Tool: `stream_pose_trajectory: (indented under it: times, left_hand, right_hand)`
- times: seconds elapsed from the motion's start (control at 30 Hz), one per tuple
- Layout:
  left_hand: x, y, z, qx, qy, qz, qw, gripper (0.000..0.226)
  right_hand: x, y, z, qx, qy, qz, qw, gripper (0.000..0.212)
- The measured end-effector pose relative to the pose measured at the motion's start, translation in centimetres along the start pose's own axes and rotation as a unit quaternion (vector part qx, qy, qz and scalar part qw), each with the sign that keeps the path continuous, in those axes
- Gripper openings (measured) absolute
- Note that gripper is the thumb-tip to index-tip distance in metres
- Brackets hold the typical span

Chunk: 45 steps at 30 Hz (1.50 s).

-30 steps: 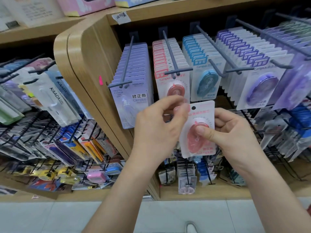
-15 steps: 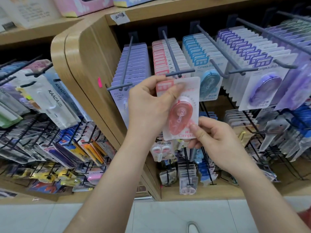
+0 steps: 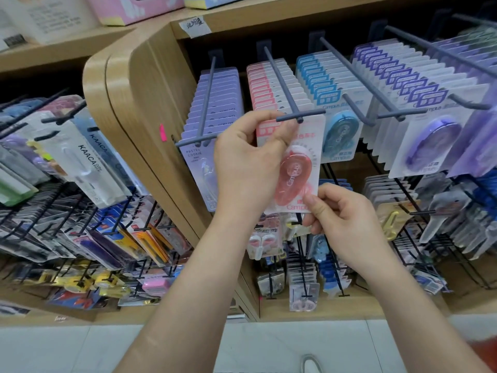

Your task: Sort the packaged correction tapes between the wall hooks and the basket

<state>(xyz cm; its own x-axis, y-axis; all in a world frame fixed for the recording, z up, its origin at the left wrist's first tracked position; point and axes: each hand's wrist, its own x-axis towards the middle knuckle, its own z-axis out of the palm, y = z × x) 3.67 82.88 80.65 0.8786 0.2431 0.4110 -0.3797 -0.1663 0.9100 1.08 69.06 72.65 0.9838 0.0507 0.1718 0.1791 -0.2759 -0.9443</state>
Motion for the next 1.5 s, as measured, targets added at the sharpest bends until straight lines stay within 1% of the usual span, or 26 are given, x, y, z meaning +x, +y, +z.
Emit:
stream_pose_trajectory:
  times: [0.07,0.2,0.27,0.33,0.43,0.57,0.67,0.7,0.77,0.83,0.87,0.93,0.97,1.0,1.07,1.17,1.3,1.4,1.43,1.5]
  left_hand:
    - [-0.3,-0.5,0.2,-0.024,-0.008,-0.014,1.000,0.008]
    - [-0.7,-1.5,0.1,-0.024,-0.017,0.002,1.000,0.013]
    - [-1.1,-1.9,0.0,0.003,-0.015,0.010,1.000,0.023]
    - [-1.7,-1.9,0.0,0.071,0.012,0.049,0.996,0.034]
    - [-3.0,-2.2,-0.2,0.193,0.027,0.133,0.972,0.034]
    - [-4.6,-3.0,-1.3,0.333,0.023,0.209,0.919,0.029]
    - [-5.4,-3.6,-3.2,0.409,0.047,0.224,0.883,0.031]
    - [-5.6,-3.8,-4.0,0.422,0.061,0.222,0.877,0.034]
    - [-5.7,-4.4,-5.2,0.439,0.078,0.206,0.871,0.039]
    - [-5.5,-5.0,-5.9,0.454,0.077,0.195,0.866,0.044]
    - [-5.3,-5.2,-6.0,0.458,0.073,0.194,0.864,0.046]
    - [-5.0,-5.4,-6.0,0.460,0.070,0.198,0.863,0.048]
    - [-5.0,-5.4,-6.0,0.457,0.072,0.202,0.863,0.047]
    - [-4.9,-5.4,-6.0,0.450,0.076,0.205,0.866,0.047]
    - [-5.0,-5.5,-6.1,0.434,0.084,0.204,0.874,0.047]
    - [-5.0,-5.6,-6.4,0.412,0.091,0.195,0.885,0.047]
    - [-4.6,-5.7,-6.5,0.406,0.100,0.186,0.889,0.045]
    - [-4.5,-5.7,-6.5,0.400,0.095,0.184,0.893,0.042]
    - [-4.6,-5.5,-6.5,0.394,0.088,0.184,0.896,0.041]
    - [-4.7,-5.4,-6.8,0.382,0.086,0.187,0.901,0.040]
  right_hand:
    - [0.1,0.3,0.1,0.003,0.004,0.007,1.000,0.022]
    - [0.3,0.7,0.2,0.008,0.019,0.006,1.000,0.022]
    - [0.5,0.8,0.3,0.007,0.022,0.004,1.000,0.022]
    - [0.7,0.9,0.4,0.016,0.030,0.011,0.999,0.023]
    - [1.2,0.8,0.7,0.032,0.041,0.023,0.998,0.026]
    - [1.9,0.8,0.9,0.031,0.045,0.018,0.998,0.025]
    - [2.3,1.1,1.2,0.019,0.053,0.018,0.998,0.025]
    - [2.5,1.1,1.2,0.003,0.057,0.015,0.998,0.026]
    - [2.7,1.1,1.2,-0.048,0.059,0.002,0.997,0.025]
    - [2.8,0.9,1.1,-0.052,0.054,-0.013,0.997,0.014]
    - [2.8,0.7,1.1,-0.039,0.044,-0.010,0.998,0.016]
    - [3.0,0.8,1.2,-0.032,0.034,-0.006,0.999,0.051]
    - [3.1,0.8,1.4,-0.046,0.044,-0.005,0.998,0.064]
    - [3.2,0.7,1.6,-0.055,0.059,-0.009,0.997,0.072]
    - [3.5,0.5,2.1,-0.055,0.093,-0.025,0.994,0.077]
    - [3.9,0.1,2.5,-0.072,0.109,-0.032,0.991,0.085]
    - [4.5,0.2,3.4,-0.080,0.107,-0.033,0.990,0.080]
    - [4.6,0.0,3.8,-0.088,0.092,-0.023,0.992,0.075]
    - [4.4,-0.3,3.8,-0.096,0.088,-0.016,0.991,0.077]
    - [4.0,-0.5,3.2,-0.111,0.076,-0.007,0.991,0.089]
